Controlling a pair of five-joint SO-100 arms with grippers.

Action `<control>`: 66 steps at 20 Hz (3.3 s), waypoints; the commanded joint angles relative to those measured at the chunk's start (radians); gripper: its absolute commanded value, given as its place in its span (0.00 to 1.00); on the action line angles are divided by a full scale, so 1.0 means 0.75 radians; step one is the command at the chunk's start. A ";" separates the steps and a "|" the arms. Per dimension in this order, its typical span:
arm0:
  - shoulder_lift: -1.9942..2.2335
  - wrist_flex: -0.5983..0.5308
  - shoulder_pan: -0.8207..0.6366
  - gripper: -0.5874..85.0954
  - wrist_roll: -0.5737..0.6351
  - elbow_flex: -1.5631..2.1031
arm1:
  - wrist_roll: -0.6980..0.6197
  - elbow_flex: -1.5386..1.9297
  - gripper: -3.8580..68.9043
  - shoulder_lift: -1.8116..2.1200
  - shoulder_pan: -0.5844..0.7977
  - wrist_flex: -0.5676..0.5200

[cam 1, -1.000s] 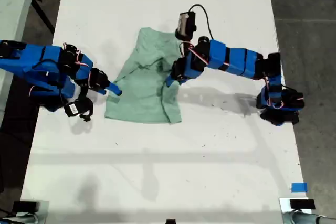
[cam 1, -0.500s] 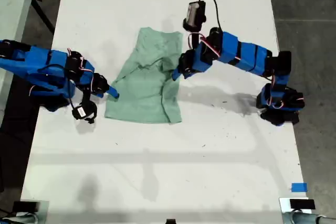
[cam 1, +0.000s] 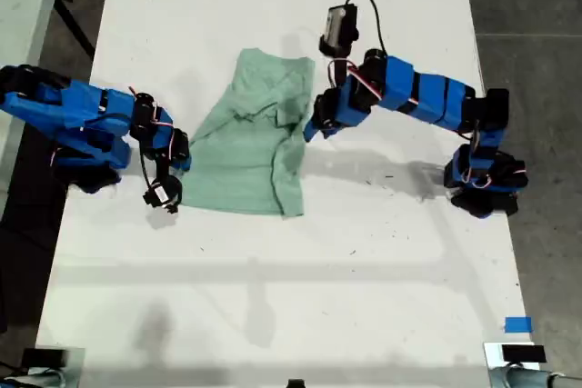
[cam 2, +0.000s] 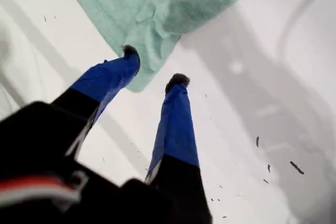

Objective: Fold t-shirt

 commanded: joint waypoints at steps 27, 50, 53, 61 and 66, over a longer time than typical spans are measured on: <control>-1.532 0.454 0.221 0.28 0.096 -2.092 | 0.025 0.252 0.25 0.288 0.014 -0.049; -0.673 0.816 0.505 0.39 -0.051 -1.730 | 0.166 0.282 0.43 0.211 -0.329 -0.080; -0.634 0.509 0.491 0.39 -0.063 -1.444 | 0.170 0.282 0.44 0.100 -0.360 -0.106; -0.830 0.207 0.503 0.38 -0.084 -1.286 | 0.149 0.360 0.41 -0.108 -0.407 -0.305; -1.049 0.080 0.513 0.37 -0.096 -1.342 | 0.155 0.497 0.38 -0.145 -0.423 -0.456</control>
